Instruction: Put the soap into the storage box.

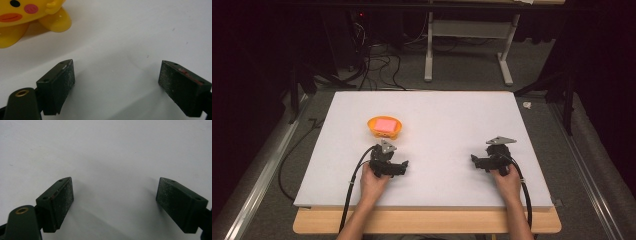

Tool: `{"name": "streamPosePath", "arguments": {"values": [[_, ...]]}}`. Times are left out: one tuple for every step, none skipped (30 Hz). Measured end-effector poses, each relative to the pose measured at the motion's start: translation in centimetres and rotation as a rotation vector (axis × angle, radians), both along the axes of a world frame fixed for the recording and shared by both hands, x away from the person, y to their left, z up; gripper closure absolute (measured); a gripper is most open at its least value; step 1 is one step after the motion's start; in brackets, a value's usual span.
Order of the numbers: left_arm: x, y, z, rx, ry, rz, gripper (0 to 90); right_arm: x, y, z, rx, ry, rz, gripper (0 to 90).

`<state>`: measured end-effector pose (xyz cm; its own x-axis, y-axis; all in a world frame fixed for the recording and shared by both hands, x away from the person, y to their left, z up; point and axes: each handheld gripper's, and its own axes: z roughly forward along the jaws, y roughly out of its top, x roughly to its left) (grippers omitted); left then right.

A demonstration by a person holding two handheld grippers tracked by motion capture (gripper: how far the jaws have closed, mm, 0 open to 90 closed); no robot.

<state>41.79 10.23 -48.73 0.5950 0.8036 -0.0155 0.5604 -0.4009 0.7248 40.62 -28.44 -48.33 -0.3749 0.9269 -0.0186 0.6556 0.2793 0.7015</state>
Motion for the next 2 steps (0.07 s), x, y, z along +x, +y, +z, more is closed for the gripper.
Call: {"name": "streamPosePath", "arguments": {"values": [[0.0,0.0,-0.01,-0.001,-0.001,0.001,14.0,0.0,0.0,0.0,0.001,0.0,0.0,15.0],[0.0,0.01,-0.01,0.0,0.0,0.0,14.0,0.0,0.0,0.0,0.0,0.0,0.0,15.0]]}}
